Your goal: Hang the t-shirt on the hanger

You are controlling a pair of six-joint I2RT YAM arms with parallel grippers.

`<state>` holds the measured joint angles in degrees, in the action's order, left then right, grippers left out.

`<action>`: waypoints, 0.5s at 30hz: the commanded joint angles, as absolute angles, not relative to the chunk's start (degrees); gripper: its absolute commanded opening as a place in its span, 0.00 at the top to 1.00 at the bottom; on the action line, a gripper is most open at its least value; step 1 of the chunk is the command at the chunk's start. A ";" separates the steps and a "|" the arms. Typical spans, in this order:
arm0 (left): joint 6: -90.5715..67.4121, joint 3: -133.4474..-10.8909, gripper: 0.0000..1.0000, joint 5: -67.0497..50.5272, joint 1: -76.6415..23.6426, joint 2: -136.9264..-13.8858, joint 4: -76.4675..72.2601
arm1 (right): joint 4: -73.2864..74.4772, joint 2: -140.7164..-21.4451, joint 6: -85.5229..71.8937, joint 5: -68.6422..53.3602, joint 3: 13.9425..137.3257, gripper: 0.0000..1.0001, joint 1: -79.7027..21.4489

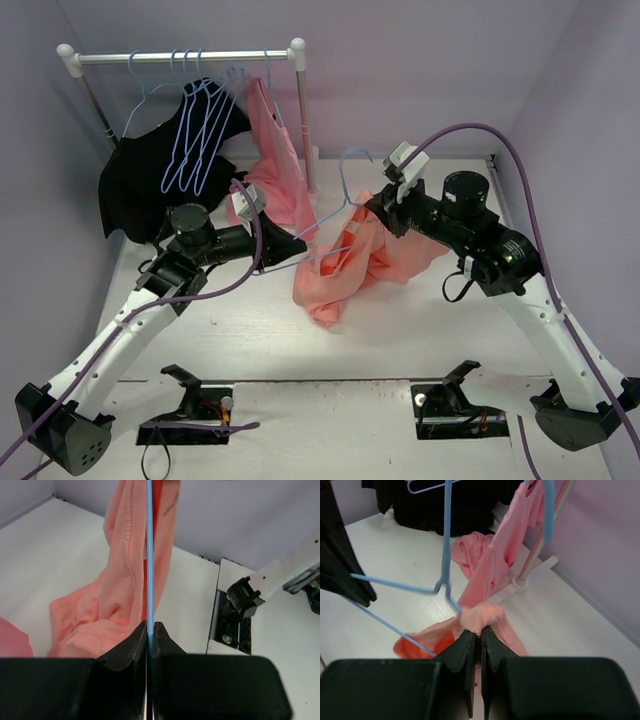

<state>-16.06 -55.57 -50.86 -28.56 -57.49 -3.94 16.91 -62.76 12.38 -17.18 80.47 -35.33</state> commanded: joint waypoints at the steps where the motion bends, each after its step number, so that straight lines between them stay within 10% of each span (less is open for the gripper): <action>1: -19.12 -57.87 1.00 -48.73 -28.50 -56.62 -19.36 | 15.46 -61.77 9.99 -20.94 82.41 1.00 -36.21; 15: -21.23 -58.55 1.00 -48.96 -34.45 -60.44 -25.09 | 15.38 -64.76 9.08 -21.79 85.56 1.00 -36.27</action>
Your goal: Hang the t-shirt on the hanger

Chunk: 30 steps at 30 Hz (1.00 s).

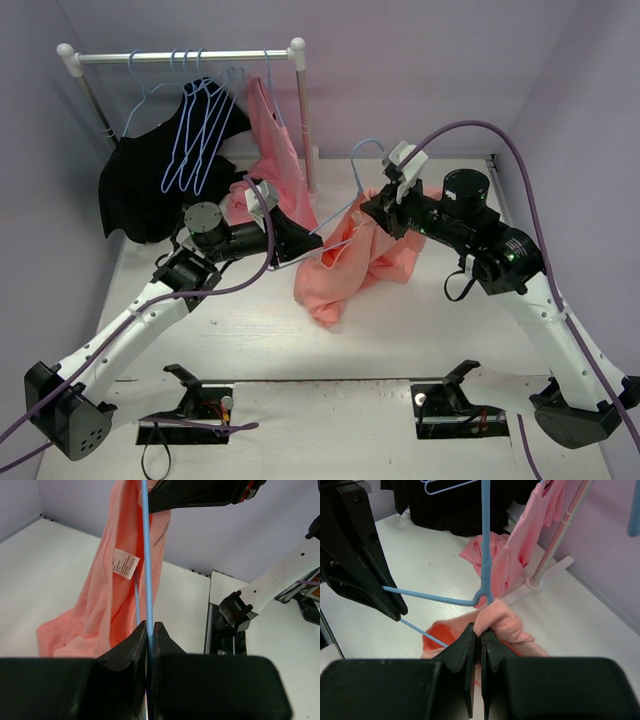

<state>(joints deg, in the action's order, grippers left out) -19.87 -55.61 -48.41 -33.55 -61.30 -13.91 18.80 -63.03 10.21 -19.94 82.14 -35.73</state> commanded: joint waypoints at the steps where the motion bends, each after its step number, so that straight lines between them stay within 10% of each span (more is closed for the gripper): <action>1: -21.92 -58.26 1.00 -48.89 -34.52 -60.41 -25.87 | 15.38 -65.05 8.99 -21.95 85.73 1.00 -36.30; 10: -26.37 -55.50 1.00 -49.01 -34.49 -62.44 -33.44 | 15.38 -67.02 7.87 -22.30 85.06 0.97 -37.18; 19: -26.17 -53.85 1.00 -48.25 -34.16 -64.33 -35.42 | 15.58 -65.75 7.18 -19.02 84.46 0.64 -36.98; 30: -25.40 -54.01 1.00 -47.36 -32.38 -67.03 -35.46 | 17.77 -62.40 7.60 -13.38 84.64 0.57 -36.43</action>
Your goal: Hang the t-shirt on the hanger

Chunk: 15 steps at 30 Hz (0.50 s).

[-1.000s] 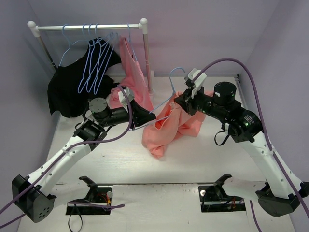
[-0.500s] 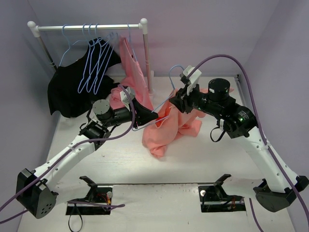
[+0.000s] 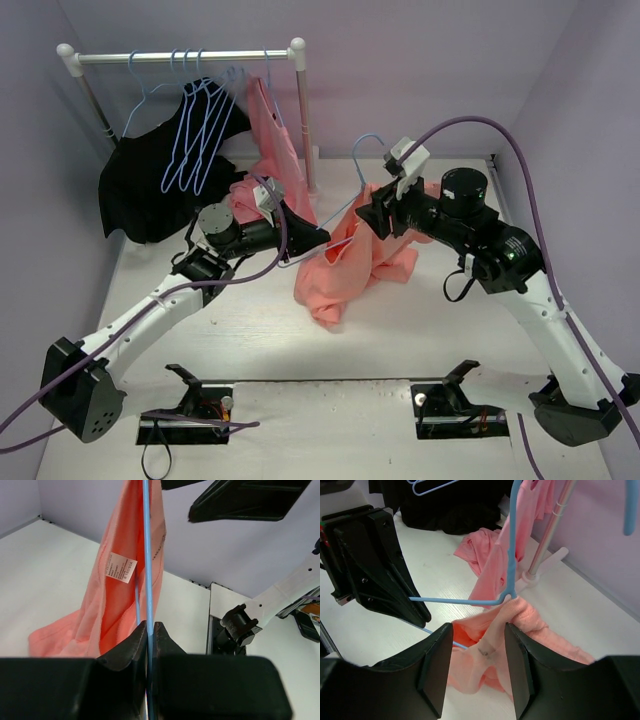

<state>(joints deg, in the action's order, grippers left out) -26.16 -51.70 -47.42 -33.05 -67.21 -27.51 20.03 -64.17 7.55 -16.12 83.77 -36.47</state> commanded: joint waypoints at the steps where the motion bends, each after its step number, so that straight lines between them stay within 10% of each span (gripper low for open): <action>1: -25.40 -54.18 1.00 -47.17 -32.34 -67.24 -35.45 | 18.02 -62.43 7.59 -12.95 84.64 0.57 -36.39; 15: -25.75 -53.62 1.00 -50.27 -31.56 -66.54 -35.51 | 25.72 -64.66 18.50 -3.55 89.27 0.52 -31.31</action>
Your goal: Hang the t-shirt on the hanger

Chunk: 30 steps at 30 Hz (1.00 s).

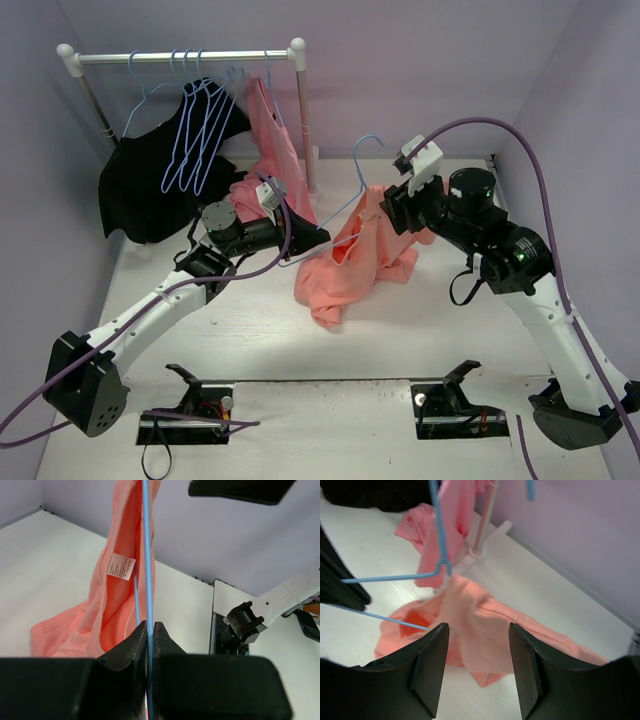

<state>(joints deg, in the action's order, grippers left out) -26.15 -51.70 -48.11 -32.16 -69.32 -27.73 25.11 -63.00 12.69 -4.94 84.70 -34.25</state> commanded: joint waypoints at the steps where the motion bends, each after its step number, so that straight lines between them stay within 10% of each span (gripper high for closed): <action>1: -25.75 -53.68 1.00 -50.34 -31.62 -66.47 -35.51 | 26.26 -65.39 19.64 -5.53 89.62 0.52 -30.00; 21: -24.42 -57.60 1.00 -54.73 -31.64 -66.53 -31.44 | 29.09 -70.87 28.68 -28.33 89.37 0.53 -24.36; 30: -21.37 -61.33 1.00 -57.29 -31.64 -67.25 -24.35 | 29.18 -72.60 30.30 -31.41 88.33 0.85 -24.49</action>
